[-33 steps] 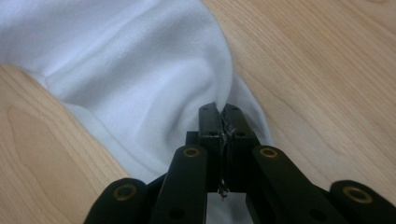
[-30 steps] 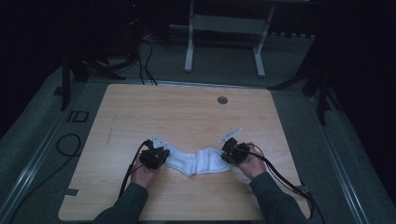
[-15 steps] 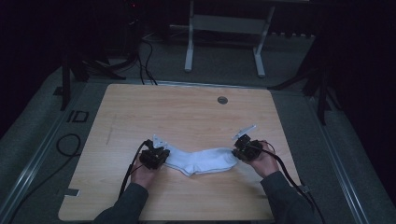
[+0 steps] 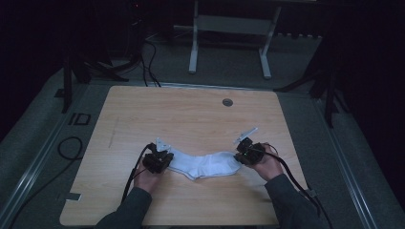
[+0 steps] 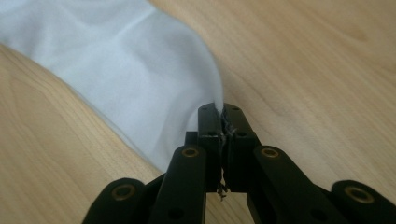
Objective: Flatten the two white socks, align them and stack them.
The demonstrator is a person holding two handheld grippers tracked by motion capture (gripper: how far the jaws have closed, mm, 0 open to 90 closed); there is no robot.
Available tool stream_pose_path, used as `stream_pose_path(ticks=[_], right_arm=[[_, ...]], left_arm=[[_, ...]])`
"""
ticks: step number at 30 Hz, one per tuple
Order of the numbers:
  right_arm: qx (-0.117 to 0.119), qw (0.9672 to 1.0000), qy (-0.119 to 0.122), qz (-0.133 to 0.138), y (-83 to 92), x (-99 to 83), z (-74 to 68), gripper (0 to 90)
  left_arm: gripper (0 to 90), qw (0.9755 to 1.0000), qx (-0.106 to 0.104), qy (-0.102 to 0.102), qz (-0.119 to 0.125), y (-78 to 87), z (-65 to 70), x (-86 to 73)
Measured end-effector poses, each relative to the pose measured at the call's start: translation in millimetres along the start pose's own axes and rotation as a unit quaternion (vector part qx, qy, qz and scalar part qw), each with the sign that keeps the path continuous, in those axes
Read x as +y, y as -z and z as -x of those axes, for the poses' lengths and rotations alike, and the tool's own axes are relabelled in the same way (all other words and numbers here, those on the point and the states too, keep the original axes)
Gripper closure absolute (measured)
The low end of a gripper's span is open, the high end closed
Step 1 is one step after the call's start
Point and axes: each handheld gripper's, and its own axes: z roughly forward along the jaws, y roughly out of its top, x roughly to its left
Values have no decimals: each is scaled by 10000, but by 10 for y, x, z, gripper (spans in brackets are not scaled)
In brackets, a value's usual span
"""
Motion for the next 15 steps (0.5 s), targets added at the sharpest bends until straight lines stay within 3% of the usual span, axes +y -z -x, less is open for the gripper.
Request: stream_pose_path(ticks=[5, 6, 8, 15], right_arm=[[14, 10000, -31, -33, -52, -6, 3, 773], [-62, 9999, -73, 40, -34, -4, 20, 692], [-86, 9998, -124, 127, 6, -2, 44, 628], [-121, 9989, -290, 339, 114, 4, 113, 559]], left_arm=[[885, 10000, 4, 26, 34, 1, 5, -7], [878, 10000, 1, 26, 36, 2, 7, -6], [861, 10000, -12, 42, 21, 6, 17, -2], [778, 9998, -146, 59, 89, 32, 11, -2]])
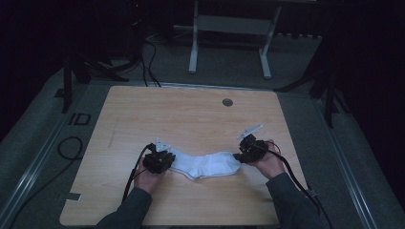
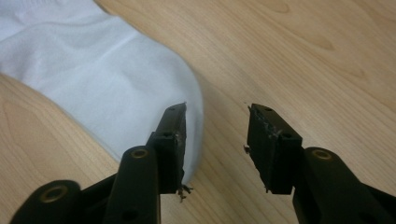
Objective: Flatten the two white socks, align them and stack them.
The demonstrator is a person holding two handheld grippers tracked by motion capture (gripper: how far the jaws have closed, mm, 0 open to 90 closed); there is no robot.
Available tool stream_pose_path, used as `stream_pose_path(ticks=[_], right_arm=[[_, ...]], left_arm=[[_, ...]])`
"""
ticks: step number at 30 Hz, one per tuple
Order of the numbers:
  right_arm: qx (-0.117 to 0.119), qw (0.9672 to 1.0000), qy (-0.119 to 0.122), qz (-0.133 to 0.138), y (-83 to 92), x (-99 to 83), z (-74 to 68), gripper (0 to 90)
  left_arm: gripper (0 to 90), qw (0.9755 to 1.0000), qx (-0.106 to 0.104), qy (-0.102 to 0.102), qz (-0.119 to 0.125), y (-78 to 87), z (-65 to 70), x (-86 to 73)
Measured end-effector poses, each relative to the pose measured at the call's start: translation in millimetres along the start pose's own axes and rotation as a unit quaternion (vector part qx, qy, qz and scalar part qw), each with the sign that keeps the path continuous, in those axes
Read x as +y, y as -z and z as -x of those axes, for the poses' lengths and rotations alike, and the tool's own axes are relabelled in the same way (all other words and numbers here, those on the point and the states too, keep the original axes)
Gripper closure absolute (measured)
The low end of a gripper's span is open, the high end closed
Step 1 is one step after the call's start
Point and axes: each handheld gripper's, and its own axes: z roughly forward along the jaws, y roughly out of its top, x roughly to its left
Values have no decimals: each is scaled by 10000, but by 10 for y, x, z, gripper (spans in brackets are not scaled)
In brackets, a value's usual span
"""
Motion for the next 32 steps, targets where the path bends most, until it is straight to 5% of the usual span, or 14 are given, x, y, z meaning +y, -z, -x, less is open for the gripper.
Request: stream_pose_path(ticks=[9, 32], right_arm=[[13, 9999, -121, 102, 26, -10, 57, 535], [70, 9996, -266, 32, -14, -85, 153, 526]], left_arm=[[751, 10000, -70, 5, 40, 75, -39, 19], [750, 9989, 219, 382, 177, 235, -378, 2]])
